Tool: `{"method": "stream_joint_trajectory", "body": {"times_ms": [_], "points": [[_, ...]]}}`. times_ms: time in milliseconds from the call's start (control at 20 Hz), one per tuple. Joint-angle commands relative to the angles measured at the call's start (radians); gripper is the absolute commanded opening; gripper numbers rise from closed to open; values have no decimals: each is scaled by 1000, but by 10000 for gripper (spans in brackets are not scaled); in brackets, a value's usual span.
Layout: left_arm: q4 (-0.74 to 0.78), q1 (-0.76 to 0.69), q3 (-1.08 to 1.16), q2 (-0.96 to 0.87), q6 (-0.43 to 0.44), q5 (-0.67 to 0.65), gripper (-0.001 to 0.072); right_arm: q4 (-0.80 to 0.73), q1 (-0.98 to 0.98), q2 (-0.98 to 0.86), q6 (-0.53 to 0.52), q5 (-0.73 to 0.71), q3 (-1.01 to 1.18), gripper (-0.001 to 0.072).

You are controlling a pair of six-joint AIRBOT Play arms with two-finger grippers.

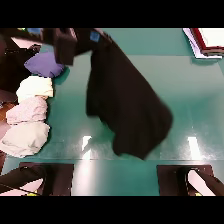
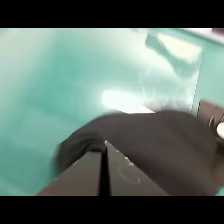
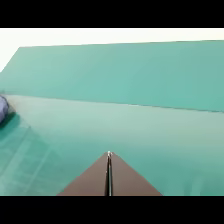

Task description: Fold the shirts.

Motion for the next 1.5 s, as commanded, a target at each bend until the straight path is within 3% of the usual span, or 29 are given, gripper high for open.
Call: {"method": "stream_joint_trajectory", "body": {"times_ms": [0,100,150,200,250,350,450,700,850,950,1150,1200,1250,1350,1450], "points": [[152,-23,-181,14,-23,14,24,-1,0,1,0,66,12,16],[258,-21,-347,13,-89,93,26,-1,0,1,1,95,12,16],[306,-20,-415,13,-107,129,155,-1,0,1,1,103,12,16],[365,-20,-472,13,-140,158,482,-1,0,1,1,108,12,16],[429,-20,-503,13,-176,167,586,-2,0,1,1,109,12,16],[584,-17,-512,15,-233,144,587,-2,0,1,1,110,12,16],[587,34,-513,20,-280,106,587,-2,0,1,1,111,12,16],[303,171,-723,24,-278,103,587,-2,0,0,1,121,12,16],[248,172,-927,23,-245,153,588,-2,0,-2,0,121,11,16],[160,172,-1044,23,-175,200,588,-2,0,-16,1,130,11,16],[63,172,-1152,23,-136,301,587,0,11,-65,3,164,11,16],[31,171,-1155,21,-107,307,575,0,23,-79,3,164,11,16],[3,164,-1157,18,-99,315,460,0,37,-92,3,164,11,16],[-1,131,-1157,1,-99,350,452,0,66,-121,3,164,11,16],[-1,106,-1157,-20,-108,368,357,-1,96,-148,3,164,11,16]]}}
